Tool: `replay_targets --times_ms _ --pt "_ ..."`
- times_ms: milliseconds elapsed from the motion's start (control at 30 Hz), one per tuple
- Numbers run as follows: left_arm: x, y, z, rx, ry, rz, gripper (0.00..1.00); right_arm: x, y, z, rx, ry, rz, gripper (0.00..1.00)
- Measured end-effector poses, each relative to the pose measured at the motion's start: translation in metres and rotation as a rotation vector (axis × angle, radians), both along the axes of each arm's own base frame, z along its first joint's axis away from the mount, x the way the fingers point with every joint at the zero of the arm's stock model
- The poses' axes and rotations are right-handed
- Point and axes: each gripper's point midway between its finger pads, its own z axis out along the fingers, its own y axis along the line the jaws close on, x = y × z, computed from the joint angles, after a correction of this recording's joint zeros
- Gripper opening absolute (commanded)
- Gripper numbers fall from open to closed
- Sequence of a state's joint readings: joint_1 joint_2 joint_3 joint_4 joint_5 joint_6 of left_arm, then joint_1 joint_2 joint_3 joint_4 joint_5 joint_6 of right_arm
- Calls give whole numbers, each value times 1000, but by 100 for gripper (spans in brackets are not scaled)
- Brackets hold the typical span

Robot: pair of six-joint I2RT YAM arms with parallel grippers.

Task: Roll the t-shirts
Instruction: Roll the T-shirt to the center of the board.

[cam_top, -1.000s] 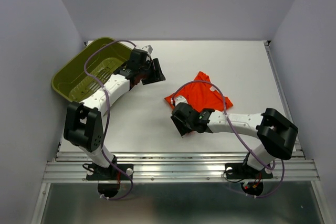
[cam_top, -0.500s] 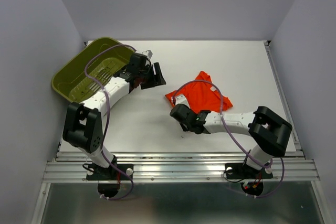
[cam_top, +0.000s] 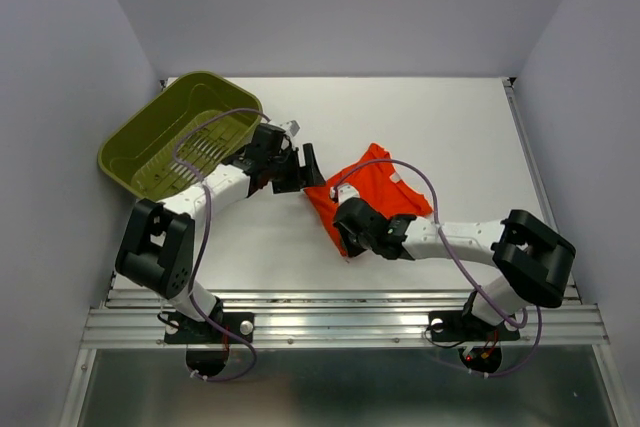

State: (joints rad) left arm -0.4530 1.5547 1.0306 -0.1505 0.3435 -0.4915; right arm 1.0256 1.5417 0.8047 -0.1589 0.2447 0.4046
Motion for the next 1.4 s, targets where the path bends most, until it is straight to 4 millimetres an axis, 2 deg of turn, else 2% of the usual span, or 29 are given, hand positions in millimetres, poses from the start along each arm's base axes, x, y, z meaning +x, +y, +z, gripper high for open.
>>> replay_targets --times_ms 200,467,733,1267,1333,1367,1400 --pt "-15 -6 -14 -23 33 -37 88 3 1 5 81 48 -12 1" --pt "-24 -21 -28 -44 51 -76 89 5 -2 5 140 89 -22 1" --pt "-25 -32 -47 -63 77 -69 89 6 -2 12 171 99 -22 1" --pt "-25 -54 -67 -105 99 -65 88 5 -4 15 196 106 -29 1" --pt "-24 -55 -67 -107 95 -64 86 7 -5 17 199 103 -33 1" --pt "-23 -55 -68 -106 96 -63 79 7 -5 17 201 102 -34 1" --pt "-23 -55 -68 -107 96 -58 67 8 -5 18 203 100 -35 1"
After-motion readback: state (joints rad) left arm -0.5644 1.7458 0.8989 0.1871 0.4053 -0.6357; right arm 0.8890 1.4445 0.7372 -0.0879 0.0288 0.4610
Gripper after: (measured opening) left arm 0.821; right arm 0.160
